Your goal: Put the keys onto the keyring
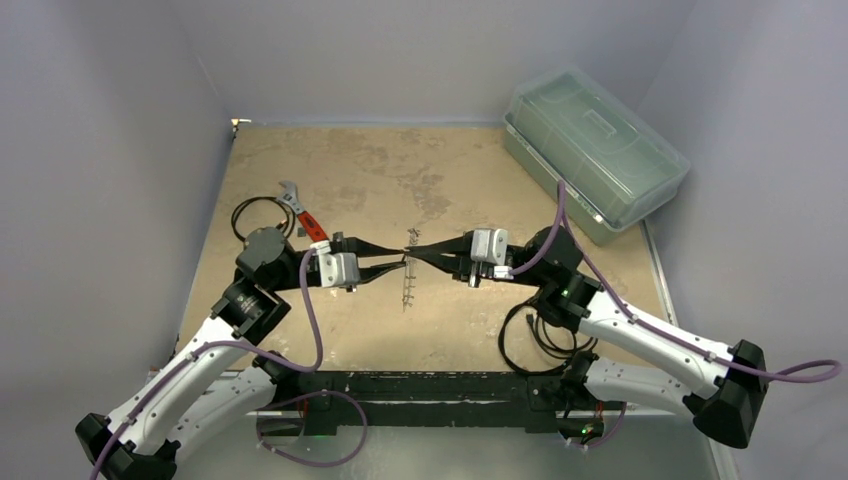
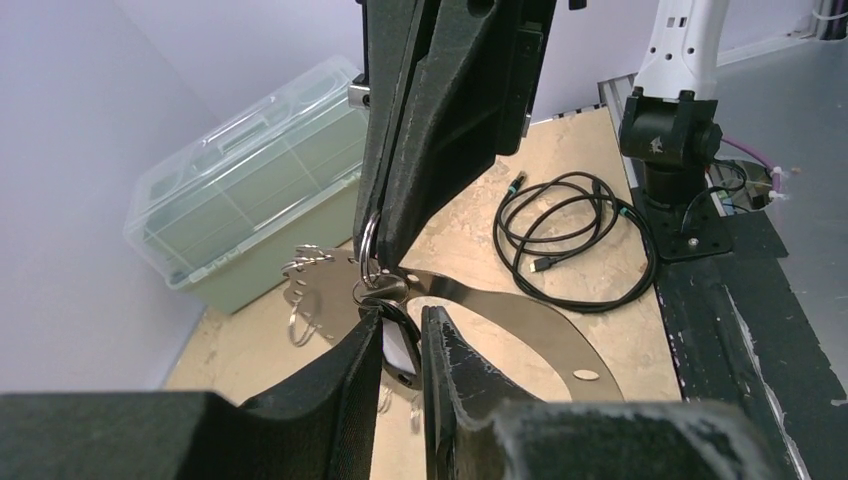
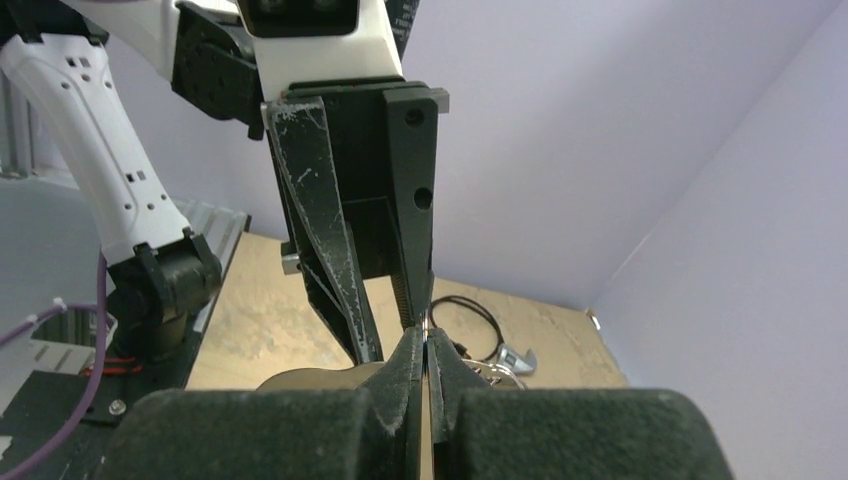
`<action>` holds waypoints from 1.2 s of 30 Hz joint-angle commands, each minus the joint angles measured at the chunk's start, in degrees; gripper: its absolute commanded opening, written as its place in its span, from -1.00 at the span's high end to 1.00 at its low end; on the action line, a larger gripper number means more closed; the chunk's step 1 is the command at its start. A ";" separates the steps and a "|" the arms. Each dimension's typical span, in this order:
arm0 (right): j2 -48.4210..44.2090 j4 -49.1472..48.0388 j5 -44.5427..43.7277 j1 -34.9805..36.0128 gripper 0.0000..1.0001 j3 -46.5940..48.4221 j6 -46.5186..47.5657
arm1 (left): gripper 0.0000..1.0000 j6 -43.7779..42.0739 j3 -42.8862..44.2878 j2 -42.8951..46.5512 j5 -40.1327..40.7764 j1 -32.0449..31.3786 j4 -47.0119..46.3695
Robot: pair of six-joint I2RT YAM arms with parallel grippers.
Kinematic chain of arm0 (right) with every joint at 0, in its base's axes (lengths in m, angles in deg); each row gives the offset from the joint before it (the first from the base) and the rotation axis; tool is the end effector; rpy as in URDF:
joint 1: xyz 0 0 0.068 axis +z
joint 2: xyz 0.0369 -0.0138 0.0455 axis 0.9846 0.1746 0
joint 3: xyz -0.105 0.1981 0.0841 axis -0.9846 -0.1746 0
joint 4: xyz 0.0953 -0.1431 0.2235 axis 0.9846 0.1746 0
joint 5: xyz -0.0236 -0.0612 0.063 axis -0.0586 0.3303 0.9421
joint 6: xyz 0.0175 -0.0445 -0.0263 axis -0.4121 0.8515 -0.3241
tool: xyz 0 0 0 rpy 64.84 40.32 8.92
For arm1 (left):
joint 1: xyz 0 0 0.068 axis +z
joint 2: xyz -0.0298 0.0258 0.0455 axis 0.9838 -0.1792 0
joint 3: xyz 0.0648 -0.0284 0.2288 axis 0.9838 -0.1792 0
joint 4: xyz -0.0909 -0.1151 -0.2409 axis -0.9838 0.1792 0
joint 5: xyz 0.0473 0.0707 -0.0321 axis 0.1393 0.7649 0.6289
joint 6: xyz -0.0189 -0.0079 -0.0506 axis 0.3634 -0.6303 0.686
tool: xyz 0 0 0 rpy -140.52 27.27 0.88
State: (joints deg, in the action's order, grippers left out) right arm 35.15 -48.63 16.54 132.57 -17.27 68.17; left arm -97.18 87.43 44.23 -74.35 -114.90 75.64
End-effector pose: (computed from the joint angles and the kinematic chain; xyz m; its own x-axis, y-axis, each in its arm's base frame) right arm 0.1477 0.2249 0.3452 0.4313 0.1750 -0.8851 -0.8983 0.1744 -0.4033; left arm 0.1593 -0.1449 0.3380 0.3408 -0.0070 -0.9401 0.9288 0.1574 0.3355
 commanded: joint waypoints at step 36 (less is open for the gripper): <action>1.27 -18.38 1.94 -0.50 1.00 -3.32 -9.15 | 0.22 1.39 -0.58 -1.37 1.20 0.30 -3.28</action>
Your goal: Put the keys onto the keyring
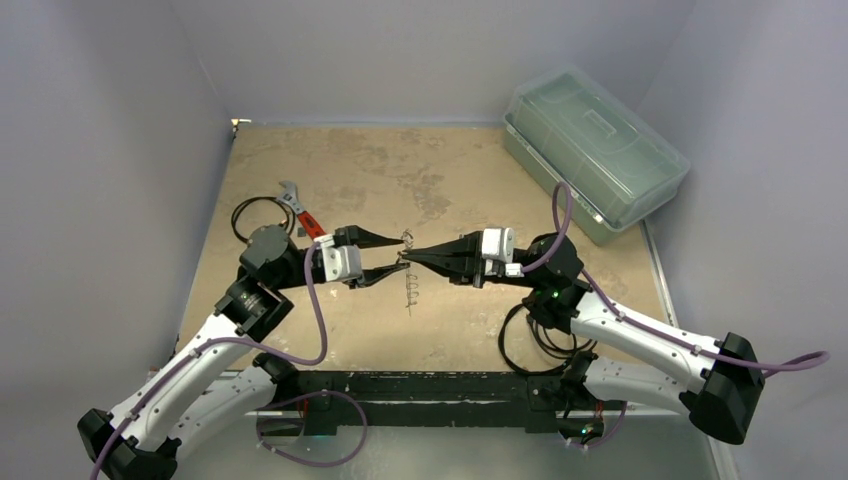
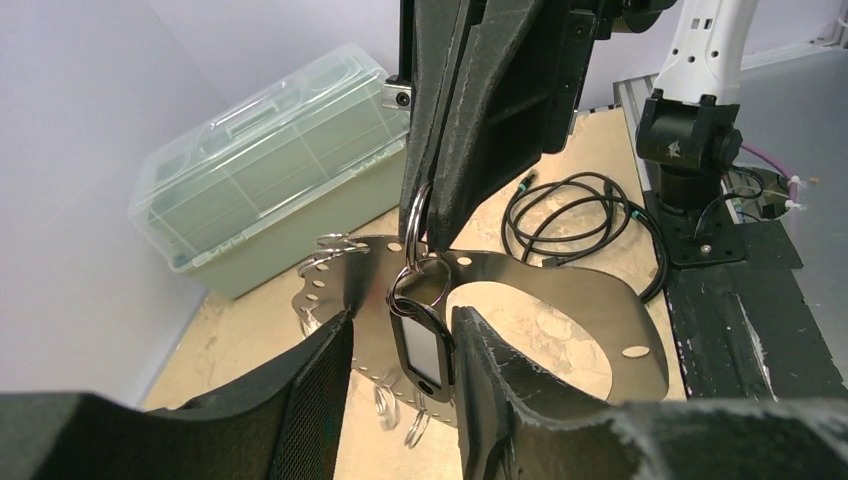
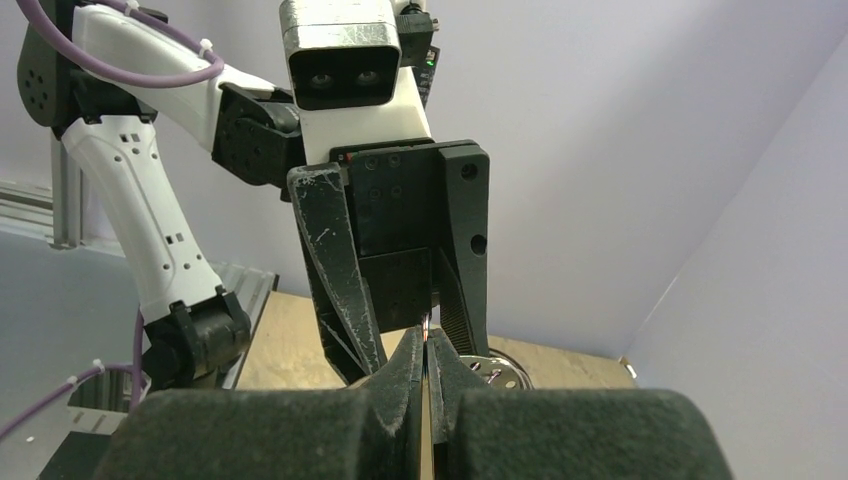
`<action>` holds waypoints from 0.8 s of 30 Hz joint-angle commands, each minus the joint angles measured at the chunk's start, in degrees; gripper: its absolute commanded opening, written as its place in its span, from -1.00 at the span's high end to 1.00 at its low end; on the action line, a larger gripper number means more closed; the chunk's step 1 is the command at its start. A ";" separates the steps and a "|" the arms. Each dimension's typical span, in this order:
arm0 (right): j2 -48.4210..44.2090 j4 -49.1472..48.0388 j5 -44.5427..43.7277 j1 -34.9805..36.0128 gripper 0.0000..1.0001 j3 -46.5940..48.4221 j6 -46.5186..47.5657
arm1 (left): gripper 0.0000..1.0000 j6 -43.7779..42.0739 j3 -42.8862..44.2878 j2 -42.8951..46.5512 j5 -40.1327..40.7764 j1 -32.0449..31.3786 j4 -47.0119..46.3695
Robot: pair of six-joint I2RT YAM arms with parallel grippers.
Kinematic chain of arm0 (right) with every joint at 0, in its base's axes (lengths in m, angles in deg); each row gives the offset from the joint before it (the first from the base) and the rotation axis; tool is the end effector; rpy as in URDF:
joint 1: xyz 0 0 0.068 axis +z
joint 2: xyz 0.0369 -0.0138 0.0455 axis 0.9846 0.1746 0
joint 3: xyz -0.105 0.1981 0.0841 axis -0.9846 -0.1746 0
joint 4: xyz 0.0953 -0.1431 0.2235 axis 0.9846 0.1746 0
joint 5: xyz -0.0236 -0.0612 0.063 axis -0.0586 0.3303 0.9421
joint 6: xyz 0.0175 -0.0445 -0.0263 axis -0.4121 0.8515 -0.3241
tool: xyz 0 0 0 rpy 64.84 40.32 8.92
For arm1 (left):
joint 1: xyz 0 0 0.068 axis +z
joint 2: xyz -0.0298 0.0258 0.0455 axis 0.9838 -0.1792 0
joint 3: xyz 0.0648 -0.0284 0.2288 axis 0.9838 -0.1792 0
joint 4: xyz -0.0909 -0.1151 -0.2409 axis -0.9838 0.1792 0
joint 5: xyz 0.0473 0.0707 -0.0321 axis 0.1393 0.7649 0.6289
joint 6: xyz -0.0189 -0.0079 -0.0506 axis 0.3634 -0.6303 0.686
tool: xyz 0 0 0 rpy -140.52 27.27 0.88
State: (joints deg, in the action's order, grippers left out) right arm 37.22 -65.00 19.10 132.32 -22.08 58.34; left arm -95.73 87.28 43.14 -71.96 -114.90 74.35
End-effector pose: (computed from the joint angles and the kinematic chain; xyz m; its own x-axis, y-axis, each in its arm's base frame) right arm 0.1473 0.2247 0.3328 0.3647 0.3249 -0.8726 -0.9310 0.1420 -0.3362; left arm 0.1643 -0.1471 0.3357 0.3161 -0.0011 -0.9487 0.9302 0.1970 0.3097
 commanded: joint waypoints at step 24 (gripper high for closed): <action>-3.72 6.06 -11.31 -0.61 1.00 0.03 5.11 | 1.00 -3.51 0.23 0.69 1.10 0.26 1.85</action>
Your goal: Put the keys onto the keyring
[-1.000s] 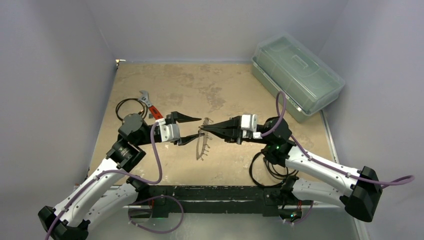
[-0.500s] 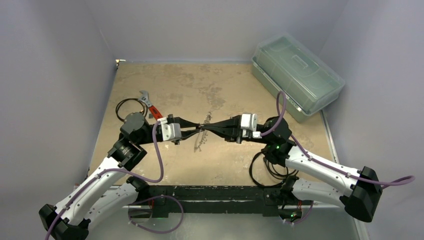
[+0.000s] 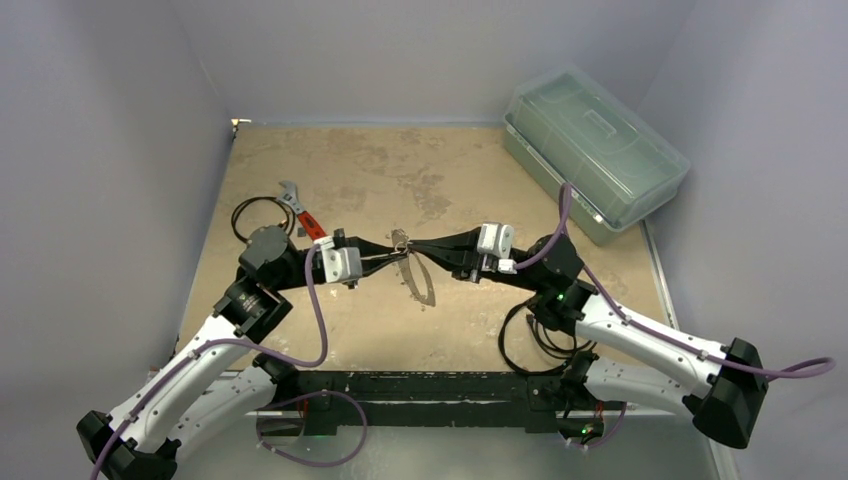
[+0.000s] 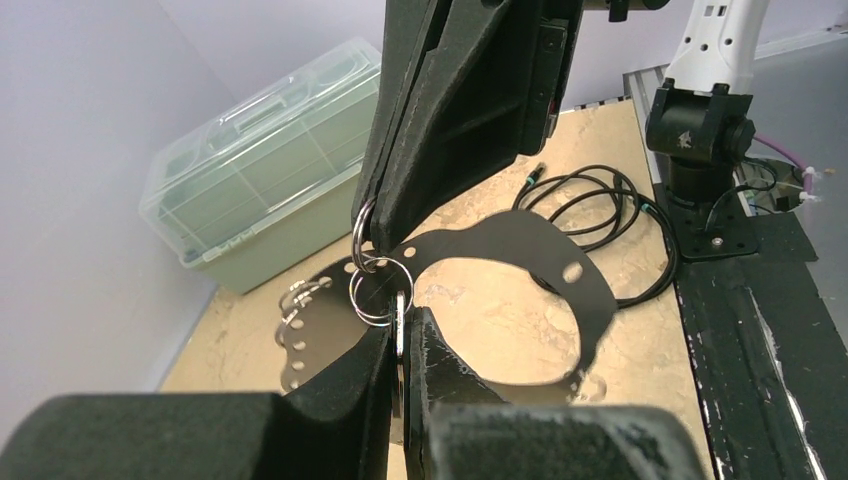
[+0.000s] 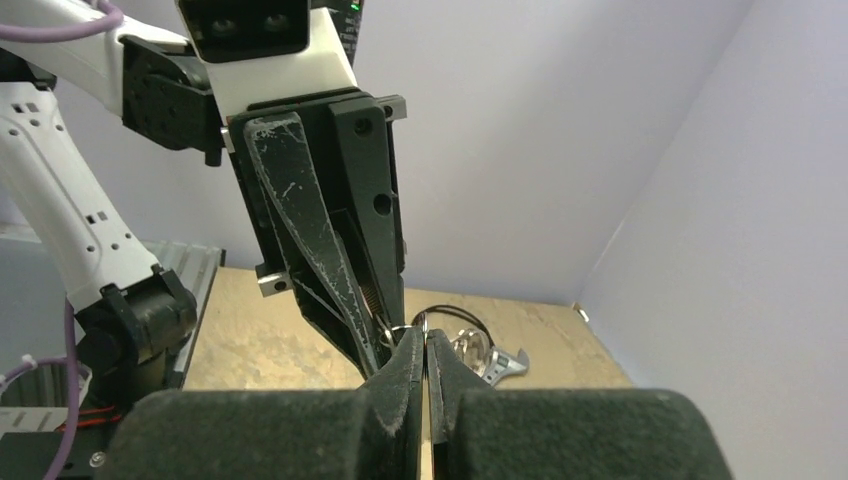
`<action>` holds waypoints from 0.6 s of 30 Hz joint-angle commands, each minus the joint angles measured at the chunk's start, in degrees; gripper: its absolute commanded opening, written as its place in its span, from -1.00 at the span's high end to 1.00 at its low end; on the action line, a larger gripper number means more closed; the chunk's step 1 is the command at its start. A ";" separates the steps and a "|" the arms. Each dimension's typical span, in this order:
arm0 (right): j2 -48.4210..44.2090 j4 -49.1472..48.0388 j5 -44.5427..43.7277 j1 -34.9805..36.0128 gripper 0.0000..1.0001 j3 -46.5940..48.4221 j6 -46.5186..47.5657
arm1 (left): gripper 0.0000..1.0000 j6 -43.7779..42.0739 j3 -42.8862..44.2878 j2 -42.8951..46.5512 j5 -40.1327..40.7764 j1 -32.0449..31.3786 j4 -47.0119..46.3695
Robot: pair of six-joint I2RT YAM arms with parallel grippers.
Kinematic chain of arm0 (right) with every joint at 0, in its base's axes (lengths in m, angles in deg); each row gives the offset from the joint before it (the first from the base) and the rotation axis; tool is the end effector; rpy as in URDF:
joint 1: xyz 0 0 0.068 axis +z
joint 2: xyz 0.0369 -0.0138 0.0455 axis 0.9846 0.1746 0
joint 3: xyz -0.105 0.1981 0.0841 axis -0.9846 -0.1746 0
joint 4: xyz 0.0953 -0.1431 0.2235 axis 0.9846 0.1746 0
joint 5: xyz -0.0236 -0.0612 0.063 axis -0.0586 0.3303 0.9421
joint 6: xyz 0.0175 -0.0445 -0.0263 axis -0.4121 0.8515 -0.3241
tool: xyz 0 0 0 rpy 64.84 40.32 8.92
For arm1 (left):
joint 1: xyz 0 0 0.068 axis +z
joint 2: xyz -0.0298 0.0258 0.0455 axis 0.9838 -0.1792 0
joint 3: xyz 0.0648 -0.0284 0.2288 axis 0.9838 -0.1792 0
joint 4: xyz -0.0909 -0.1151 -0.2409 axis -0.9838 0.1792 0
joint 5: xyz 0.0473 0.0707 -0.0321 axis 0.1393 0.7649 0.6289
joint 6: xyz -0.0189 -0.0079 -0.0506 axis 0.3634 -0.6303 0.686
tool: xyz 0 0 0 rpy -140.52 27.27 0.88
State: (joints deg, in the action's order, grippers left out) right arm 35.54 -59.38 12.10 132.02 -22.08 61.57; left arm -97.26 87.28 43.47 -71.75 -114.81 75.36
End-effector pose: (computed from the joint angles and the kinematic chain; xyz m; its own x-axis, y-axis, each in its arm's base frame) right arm 0.1513 0.2214 0.3315 0.3796 0.2480 -0.8913 -0.9126 0.2586 -0.3167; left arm 0.1637 -0.1461 0.3351 0.3315 0.0121 -0.9434 0.9236 0.1996 0.3272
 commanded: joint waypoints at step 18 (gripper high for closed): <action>-2.23 20.29 -0.45 -0.39 1.00 3.96 8.75 | 1.00 -5.85 2.57 -1.61 3.29 0.22 6.61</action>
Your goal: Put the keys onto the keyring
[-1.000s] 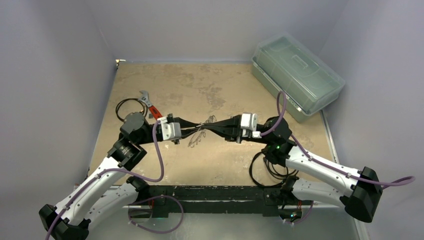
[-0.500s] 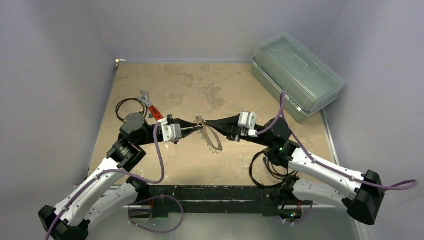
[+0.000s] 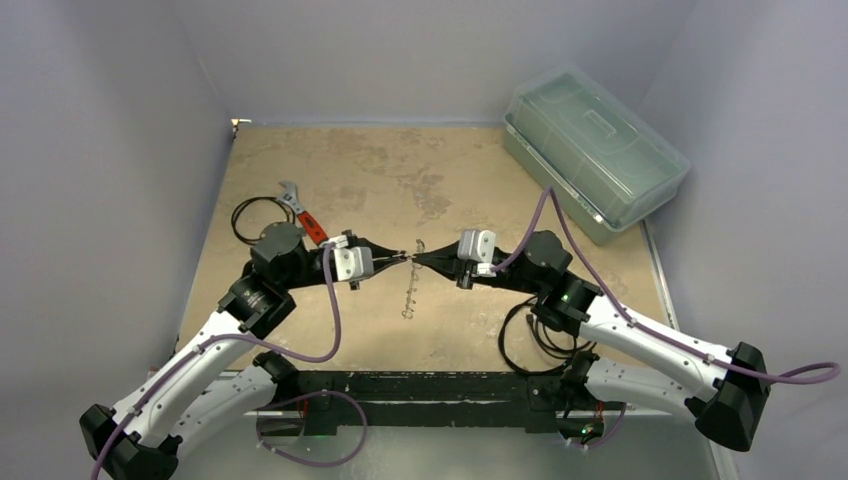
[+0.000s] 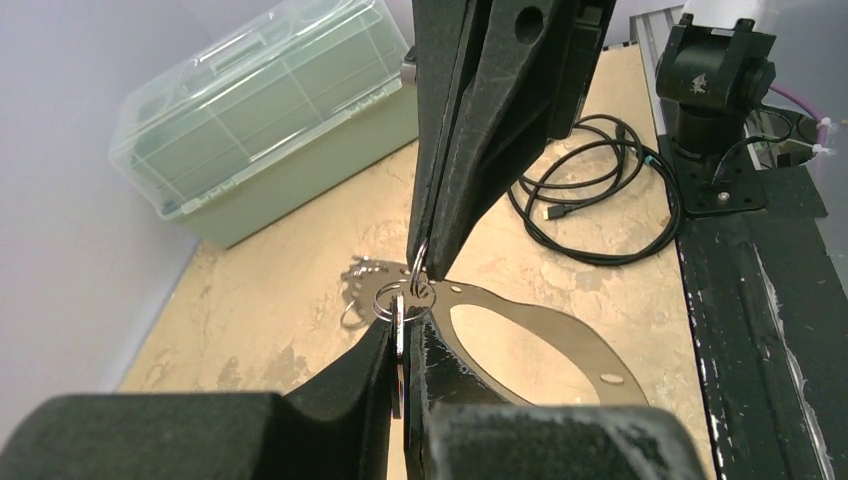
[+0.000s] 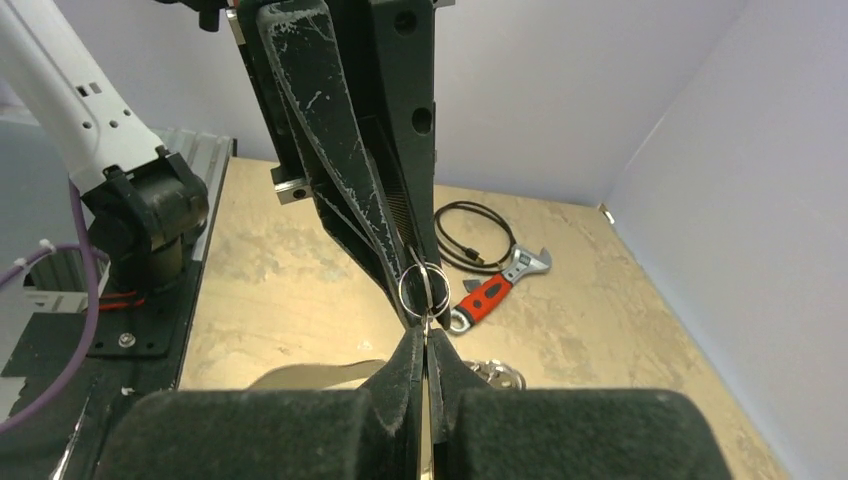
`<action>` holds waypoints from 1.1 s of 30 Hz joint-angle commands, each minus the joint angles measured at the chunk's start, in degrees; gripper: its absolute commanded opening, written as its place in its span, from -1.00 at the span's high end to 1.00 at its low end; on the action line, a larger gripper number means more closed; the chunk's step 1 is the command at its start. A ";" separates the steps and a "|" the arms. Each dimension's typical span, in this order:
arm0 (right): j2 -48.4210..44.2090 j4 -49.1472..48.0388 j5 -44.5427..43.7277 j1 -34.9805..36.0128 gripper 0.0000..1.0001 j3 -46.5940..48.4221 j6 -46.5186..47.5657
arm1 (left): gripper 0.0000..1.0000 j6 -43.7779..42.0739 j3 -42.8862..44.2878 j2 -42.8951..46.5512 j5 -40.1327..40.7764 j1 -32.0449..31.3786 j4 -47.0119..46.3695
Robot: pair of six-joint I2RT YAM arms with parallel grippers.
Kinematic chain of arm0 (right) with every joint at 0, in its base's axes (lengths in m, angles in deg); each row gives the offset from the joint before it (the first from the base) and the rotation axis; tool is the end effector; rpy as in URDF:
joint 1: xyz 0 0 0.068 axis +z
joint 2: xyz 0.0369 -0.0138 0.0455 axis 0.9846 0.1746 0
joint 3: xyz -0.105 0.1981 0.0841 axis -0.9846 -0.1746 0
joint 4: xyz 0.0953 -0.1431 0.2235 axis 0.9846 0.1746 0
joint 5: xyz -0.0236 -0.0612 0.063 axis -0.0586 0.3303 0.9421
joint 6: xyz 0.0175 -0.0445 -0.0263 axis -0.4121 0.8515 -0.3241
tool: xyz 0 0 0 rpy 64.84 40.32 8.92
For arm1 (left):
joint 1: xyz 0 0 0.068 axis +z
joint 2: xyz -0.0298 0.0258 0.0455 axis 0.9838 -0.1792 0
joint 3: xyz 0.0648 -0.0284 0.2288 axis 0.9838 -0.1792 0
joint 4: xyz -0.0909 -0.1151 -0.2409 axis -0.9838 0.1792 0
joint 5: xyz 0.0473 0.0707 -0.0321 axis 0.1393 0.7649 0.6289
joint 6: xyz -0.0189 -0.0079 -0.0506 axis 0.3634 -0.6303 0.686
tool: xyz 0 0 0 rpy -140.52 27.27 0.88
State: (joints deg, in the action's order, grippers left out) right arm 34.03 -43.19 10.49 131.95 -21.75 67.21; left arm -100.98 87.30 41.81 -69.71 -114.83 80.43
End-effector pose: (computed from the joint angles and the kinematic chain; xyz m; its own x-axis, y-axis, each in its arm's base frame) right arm 0.1537 0.2224 0.3111 0.3268 0.0352 -0.9444 -0.9205 0.2382 -0.3097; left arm 0.1702 -0.1496 0.3204 0.2986 0.0998 -0.9491 0.9268 0.2072 0.3133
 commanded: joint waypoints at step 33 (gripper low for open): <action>-9.76 -8.09 -29.22 -0.33 -0.33 -7.19 -1.32 | 1.00 5.72 13.74 -26.15 18.95 0.14 0.39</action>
State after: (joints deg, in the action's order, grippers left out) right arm 25.46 -47.27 -13.64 131.89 -28.46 67.25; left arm -98.71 97.05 18.77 -54.50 -114.88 86.20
